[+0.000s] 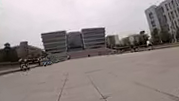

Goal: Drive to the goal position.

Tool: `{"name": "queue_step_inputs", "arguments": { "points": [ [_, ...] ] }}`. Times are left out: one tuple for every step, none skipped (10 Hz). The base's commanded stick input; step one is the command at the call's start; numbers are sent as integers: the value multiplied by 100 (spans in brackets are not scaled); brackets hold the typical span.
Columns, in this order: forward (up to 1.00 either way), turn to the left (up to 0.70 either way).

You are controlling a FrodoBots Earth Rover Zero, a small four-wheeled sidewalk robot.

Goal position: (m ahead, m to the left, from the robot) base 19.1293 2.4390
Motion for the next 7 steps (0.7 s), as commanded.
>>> {"name": "queue_step_inputs", "arguments": {
  "points": [
    [85, 0],
    [85, 0],
    [85, 0],
    [85, 0],
    [85, 0],
    [85, 0],
    [85, 0]
  ]
}}
